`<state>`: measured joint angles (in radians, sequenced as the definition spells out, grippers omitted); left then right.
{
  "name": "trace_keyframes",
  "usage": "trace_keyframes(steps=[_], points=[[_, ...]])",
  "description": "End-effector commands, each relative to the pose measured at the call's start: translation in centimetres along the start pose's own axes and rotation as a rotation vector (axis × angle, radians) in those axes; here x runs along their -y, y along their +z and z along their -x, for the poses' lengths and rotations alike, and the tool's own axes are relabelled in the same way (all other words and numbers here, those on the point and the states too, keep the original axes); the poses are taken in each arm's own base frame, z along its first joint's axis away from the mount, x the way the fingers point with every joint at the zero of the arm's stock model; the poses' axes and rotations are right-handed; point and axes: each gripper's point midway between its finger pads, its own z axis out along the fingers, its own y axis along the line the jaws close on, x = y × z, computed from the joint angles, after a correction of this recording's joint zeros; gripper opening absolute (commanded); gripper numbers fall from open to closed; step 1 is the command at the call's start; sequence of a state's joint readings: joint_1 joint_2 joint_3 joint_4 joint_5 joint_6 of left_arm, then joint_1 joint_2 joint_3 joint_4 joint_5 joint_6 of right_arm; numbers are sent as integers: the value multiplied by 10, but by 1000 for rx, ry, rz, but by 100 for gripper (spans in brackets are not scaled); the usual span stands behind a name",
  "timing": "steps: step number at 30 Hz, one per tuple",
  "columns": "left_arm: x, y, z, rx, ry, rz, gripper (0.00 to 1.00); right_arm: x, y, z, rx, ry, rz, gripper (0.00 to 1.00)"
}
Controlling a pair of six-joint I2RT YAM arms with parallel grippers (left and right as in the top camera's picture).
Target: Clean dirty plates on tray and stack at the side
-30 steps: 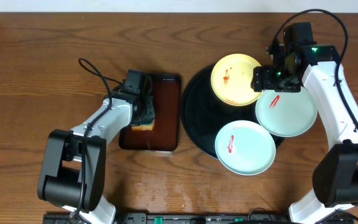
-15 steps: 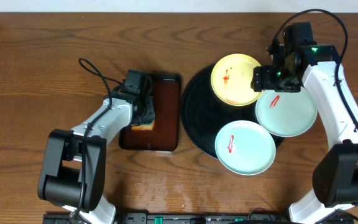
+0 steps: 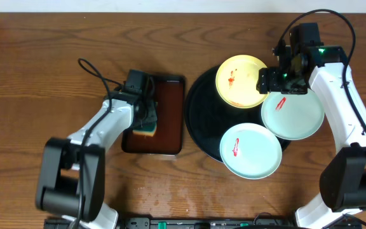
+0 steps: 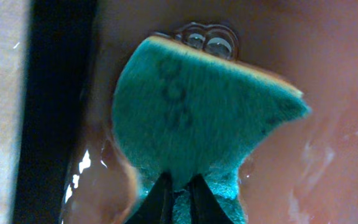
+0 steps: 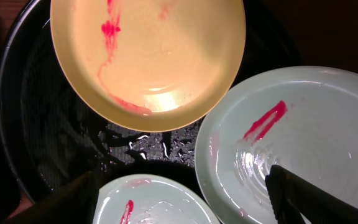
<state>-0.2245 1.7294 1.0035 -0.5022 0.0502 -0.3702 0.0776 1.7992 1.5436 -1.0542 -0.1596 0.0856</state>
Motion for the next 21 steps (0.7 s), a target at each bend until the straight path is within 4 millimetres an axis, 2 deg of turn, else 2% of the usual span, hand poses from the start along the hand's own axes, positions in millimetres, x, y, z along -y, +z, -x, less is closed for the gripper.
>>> trace_keyframes(steps=[1, 6, 10, 11, 13, 14, 21], points=[[9, -38, 9, 77, 2, -55, 7, -3, -2, 2, 7, -22, -3, 86], [9, -69, 9, 127, 3, -79, 7, -3, -2, 2, 3, -22, -4, 86], [6, -72, 5, 115, 3, -73, 8, -3, -2, 2, 3, -22, -4, 86], [5, -70, 3, 103, 2, -67, 24, -3, -2, 1, 2, -22, -4, 86], [4, -66, -1, 83, 2, -58, 47, -3, -2, 1, 3, -22, -3, 86], [3, -63, -3, 75, 2, -54, 51, -3, -2, 1, 3, -22, -4, 86], [-1, -30, -11, 4, 2, -21, 52, -3, -2, 1, 2, -22, -4, 86]])
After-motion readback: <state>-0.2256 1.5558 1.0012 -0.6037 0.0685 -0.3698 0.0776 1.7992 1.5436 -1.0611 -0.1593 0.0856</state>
